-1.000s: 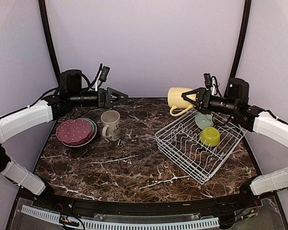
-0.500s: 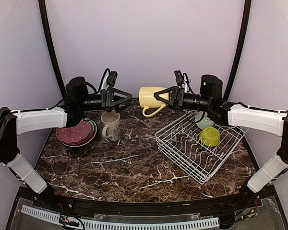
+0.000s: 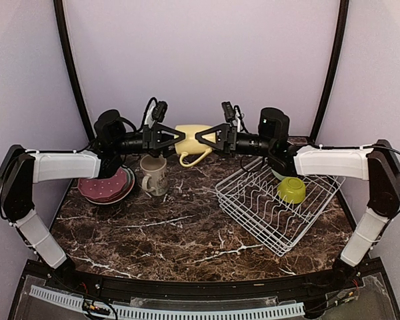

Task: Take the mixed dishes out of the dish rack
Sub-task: Pass from the right arm to the left

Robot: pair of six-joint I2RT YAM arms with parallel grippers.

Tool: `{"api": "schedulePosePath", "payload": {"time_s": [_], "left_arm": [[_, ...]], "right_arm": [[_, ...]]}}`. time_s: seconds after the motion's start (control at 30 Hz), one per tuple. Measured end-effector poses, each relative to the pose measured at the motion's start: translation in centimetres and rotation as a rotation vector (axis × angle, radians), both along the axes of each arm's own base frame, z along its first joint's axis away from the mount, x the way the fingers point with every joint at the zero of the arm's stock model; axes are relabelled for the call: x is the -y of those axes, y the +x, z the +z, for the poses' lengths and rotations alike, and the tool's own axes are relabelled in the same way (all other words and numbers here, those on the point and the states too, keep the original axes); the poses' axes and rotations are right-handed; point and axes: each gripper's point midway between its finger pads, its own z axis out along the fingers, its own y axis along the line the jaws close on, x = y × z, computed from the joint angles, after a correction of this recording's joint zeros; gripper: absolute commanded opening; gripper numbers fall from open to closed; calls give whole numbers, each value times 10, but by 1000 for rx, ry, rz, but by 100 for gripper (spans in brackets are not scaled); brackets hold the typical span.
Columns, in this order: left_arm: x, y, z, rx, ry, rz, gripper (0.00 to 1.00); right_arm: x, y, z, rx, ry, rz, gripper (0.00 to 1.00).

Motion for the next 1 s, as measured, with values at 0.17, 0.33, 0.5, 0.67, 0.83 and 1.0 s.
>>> {"api": "schedulePosePath", "payload": {"time_s": [0.17,0.33,0.5,0.67,0.83,1.0], "left_arm": [[0,-2,3,4,-11,-13,38],[0,-2,3,3,-14,-15,13],[0,-6,7,79,-24,-26,1],[0,-6,3,80,-13,-30,1],[3,-9,-1,59,1,-40,1],[2,-6,-8,20,21,-34,1]], "right_arm": [[-5,-1,-1,-4,18,14,0],[-5,-1,5,3,42,16,0],[-6,-1,2,-50,41,16,20],[-4,-1,-2,-57,33,5,65],[4,-6,-5,-54,19,-13,99],[23,-7,-5,-52,19,-48,99]]}}
